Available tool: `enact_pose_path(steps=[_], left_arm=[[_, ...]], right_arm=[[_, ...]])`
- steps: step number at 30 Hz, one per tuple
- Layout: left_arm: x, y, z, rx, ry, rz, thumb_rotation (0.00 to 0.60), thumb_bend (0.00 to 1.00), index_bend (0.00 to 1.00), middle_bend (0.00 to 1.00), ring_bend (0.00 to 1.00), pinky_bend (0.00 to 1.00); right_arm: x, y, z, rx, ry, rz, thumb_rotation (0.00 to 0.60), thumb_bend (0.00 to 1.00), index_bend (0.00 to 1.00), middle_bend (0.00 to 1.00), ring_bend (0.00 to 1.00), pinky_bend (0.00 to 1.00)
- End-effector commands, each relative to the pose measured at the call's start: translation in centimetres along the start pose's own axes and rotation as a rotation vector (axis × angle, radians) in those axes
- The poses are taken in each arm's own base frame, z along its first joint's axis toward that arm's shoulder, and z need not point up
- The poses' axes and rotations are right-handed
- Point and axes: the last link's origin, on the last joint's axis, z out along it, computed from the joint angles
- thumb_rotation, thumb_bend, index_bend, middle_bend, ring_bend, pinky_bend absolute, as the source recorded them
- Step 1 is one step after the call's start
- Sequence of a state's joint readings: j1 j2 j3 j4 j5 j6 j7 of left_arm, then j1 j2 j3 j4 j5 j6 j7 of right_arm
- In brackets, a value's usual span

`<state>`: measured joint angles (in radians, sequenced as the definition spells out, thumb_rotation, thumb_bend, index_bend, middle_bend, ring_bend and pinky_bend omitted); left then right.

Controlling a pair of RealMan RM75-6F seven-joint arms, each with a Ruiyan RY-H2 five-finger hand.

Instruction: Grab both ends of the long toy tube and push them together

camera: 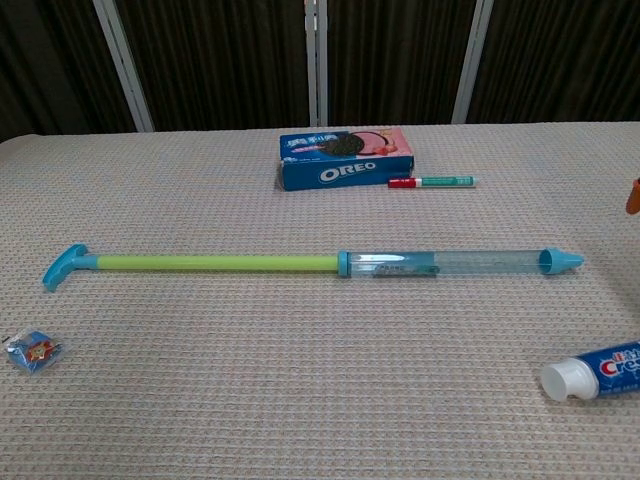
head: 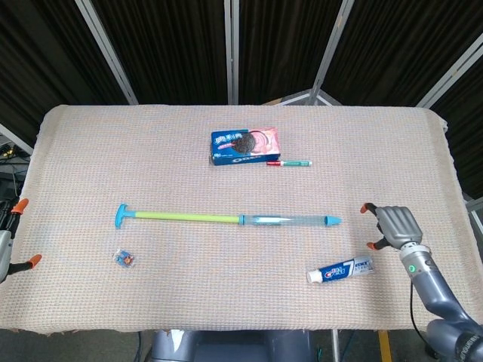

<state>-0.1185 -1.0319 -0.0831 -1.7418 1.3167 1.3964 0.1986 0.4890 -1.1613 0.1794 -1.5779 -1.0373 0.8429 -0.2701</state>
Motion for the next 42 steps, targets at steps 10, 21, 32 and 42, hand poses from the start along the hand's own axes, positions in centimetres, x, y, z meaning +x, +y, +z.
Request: enact_pose_path(steps=[10,21,32,42], left_arm=[[-0.4,0.4,0.2,-0.004,-0.011,0.013,0.600,0.00,0.00,0.00,0.00,0.00],[-0.5,0.1,0.4,0.003,-0.017,0.015,0.600,0.00,0.00,0.00,0.00,0.00],[-0.6,0.0,0.6,0.009,-0.027,0.015,0.600,0.00,0.00,0.00,0.00,0.00],[-0.9,0.0,0.8,0.011,-0.037,0.020,0.600,0.00,0.00,0.00,0.00,0.00]], right_arm=[[-1.6,-4.3,4.5,0.021,0.036,-0.051,0.600,0.09,0.40,1.00,1.00,1.00],[-2.9,-7.0,6.0,0.047,0.018,-0.094,0.600,0.10,0.42,1.00,1.00,1.00],[-3.9,-8.2,7.1,0.052,0.006,-0.102,0.600,0.13,0.45,1.00,1.00,1.00],[-4.1,-8.9,7.2,0.066,0.004,-0.090,0.600,0.24,0.57,1.00,1.00,1.00]])
